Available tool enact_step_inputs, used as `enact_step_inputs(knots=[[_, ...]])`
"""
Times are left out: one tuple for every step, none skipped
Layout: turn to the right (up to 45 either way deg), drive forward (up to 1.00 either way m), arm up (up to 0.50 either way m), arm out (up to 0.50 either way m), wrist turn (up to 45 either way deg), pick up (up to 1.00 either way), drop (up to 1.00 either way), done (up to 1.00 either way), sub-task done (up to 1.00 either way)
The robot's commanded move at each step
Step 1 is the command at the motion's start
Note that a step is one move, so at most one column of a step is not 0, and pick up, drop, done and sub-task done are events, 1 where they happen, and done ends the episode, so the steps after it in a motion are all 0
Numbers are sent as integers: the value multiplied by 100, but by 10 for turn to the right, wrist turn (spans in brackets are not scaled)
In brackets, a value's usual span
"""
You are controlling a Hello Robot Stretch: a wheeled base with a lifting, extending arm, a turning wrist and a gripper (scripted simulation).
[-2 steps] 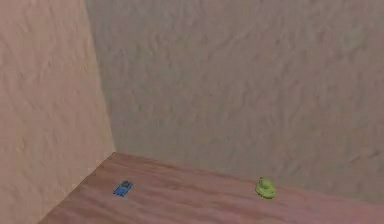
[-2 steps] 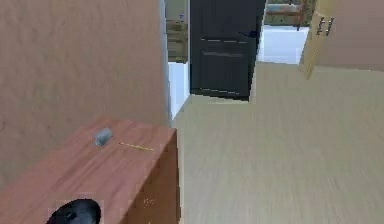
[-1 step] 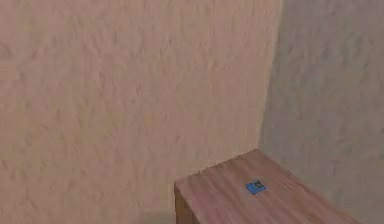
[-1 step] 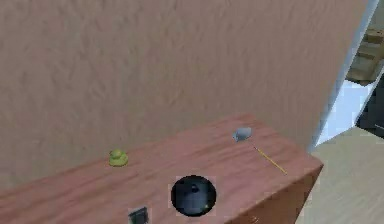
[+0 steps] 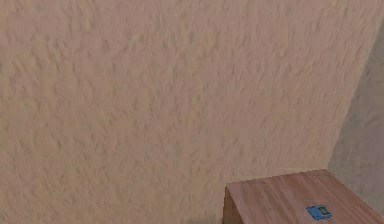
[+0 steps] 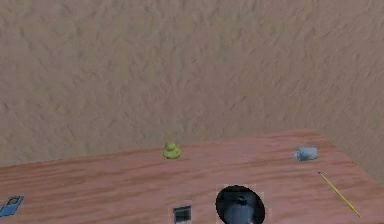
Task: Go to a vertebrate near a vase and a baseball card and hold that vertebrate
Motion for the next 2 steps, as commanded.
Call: enact_step_inputs(knots=[[0,0,50,0,0,0,0,0,0],[0,0,38,0,0,0,0,0,0]])
